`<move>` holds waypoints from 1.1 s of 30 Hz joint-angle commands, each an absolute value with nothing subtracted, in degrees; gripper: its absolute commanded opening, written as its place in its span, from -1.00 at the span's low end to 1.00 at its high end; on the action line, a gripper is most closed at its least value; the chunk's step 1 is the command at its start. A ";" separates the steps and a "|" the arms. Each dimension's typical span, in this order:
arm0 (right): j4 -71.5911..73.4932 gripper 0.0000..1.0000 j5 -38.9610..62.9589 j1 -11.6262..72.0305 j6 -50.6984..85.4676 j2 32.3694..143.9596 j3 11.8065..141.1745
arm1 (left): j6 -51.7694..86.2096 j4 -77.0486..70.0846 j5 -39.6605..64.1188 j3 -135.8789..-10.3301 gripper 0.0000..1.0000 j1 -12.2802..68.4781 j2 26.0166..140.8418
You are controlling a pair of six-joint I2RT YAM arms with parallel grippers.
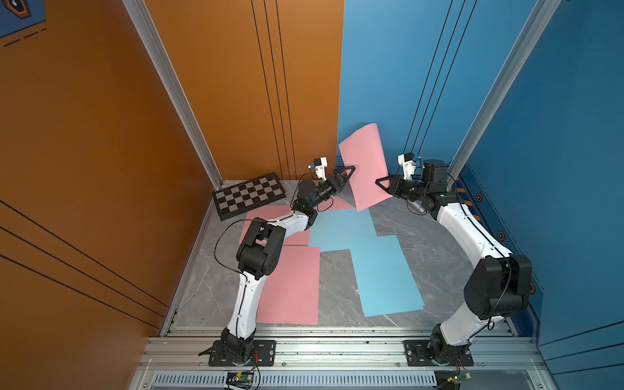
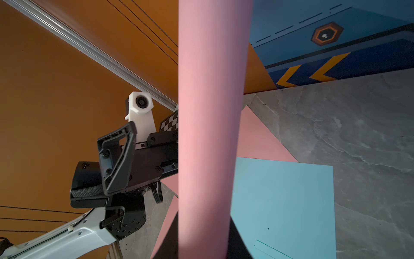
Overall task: Sort the scattered colored papers by color
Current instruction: Pick up the colored paper.
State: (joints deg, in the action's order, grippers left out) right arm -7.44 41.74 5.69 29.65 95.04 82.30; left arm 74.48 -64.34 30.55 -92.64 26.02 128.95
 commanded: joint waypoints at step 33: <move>16.73 0.82 44.48 -4.64 45.02 91.29 63.88 | 26.18 22.65 32.43 -115.36 -1.00 30.68 119.03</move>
State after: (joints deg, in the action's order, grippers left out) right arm 9.85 42.85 -4.21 41.08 92.47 65.89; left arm 39.38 -0.21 35.29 -109.91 29.34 121.10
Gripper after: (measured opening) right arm 0.905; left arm 0.041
